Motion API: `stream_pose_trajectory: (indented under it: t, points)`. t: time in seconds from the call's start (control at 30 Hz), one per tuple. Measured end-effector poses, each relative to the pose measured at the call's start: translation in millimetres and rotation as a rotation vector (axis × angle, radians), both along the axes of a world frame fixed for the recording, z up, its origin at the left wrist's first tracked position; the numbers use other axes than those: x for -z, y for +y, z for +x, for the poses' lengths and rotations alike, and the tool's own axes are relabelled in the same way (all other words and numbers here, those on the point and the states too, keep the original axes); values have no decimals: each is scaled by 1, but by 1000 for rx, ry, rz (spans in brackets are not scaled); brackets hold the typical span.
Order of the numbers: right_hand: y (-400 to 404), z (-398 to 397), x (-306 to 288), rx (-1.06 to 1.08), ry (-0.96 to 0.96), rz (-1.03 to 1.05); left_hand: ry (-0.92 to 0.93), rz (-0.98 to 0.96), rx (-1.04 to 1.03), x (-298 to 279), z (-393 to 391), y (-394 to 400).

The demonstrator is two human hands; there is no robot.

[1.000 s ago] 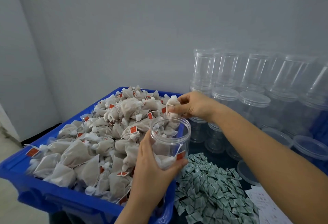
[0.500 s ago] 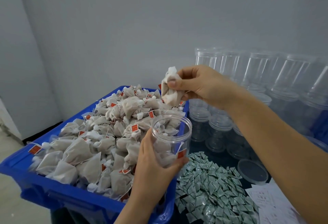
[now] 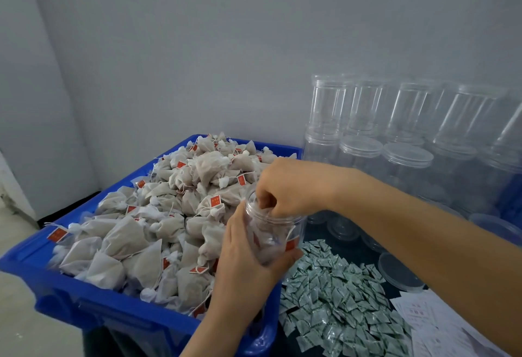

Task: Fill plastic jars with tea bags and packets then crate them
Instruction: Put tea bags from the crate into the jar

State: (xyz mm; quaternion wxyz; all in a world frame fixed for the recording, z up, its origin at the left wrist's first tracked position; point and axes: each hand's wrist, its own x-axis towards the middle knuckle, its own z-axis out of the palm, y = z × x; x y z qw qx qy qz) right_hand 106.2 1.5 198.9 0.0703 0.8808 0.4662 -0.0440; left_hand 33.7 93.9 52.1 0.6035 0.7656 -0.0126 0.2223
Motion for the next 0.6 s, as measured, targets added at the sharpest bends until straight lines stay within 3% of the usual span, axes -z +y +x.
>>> stream_pose_trajectory:
  t: [0.1, 0.37, 0.6]
  points:
    - [8, 3, 0, -9, -1, -96, -8, -6, 1, 0, -1, 1]
    - [9, 16, -7, 40, 319, -236, 1, 98, -15, -1, -1, 0]
    - [17, 19, 6, 51, 272, -349, 13, 126, -34, 0, -3, 0]
